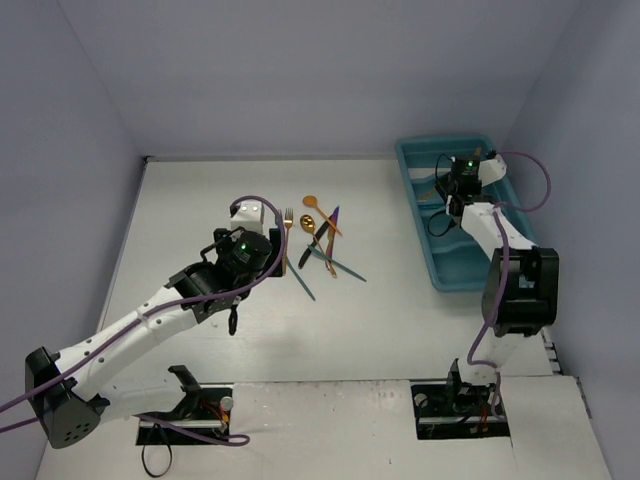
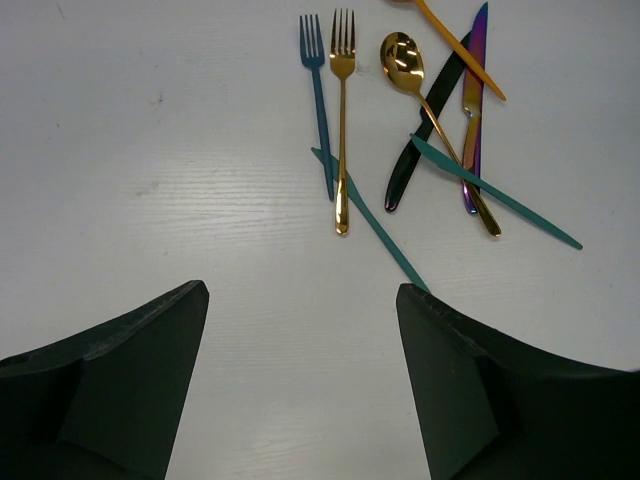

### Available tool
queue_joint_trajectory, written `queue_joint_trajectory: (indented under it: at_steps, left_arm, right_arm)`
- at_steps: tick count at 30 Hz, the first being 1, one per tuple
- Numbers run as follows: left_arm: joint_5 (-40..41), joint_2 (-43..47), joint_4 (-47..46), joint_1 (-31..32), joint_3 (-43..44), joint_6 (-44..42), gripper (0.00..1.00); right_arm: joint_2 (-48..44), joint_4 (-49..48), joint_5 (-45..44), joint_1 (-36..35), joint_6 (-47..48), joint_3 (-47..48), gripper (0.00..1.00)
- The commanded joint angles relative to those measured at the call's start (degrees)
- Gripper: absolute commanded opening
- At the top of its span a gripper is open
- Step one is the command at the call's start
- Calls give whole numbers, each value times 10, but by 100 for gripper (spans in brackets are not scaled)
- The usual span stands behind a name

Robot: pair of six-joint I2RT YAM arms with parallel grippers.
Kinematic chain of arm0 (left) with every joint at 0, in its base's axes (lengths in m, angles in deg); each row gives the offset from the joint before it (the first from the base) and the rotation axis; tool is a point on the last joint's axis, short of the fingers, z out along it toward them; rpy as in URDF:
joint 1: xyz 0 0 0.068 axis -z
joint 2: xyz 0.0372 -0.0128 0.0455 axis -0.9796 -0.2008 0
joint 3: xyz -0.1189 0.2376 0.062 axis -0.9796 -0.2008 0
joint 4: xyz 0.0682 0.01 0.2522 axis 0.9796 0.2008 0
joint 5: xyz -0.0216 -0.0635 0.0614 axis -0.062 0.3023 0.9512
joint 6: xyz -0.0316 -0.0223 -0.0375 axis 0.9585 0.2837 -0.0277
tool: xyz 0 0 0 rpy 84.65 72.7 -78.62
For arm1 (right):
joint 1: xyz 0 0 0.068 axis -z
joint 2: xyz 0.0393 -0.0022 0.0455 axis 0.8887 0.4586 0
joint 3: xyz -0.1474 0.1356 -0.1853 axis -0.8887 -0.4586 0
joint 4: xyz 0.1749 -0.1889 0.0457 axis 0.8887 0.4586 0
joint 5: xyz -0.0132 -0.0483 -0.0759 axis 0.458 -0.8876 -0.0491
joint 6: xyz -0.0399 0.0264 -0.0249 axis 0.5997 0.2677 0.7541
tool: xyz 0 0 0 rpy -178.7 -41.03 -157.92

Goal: Sort the eating utensils into containers

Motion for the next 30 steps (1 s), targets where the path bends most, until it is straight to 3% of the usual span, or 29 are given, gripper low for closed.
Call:
queue_joint_trajectory:
  at_steps: [1,10,19,25,30]
  left_arm:
    - [18,29,-2,-5,-7,11,73]
    - [3,34,5,-7,-25,19,73]
    - [-39,-9,0,-12,-12,25,73]
    - [-79,-51,-23,-31,5,20,73]
    - [-134,-108,-44,-79,37,8,73]
  right_arm:
    - [53,-47,-82,-2,-60,72,0]
    - [122,-46,-95,33,-121,105,8]
    - [130,-46,-63,53,-115,106,40]
    - [97,-43,-5,56,-38,118,45]
    - [18,-40,65,56,19,90,46]
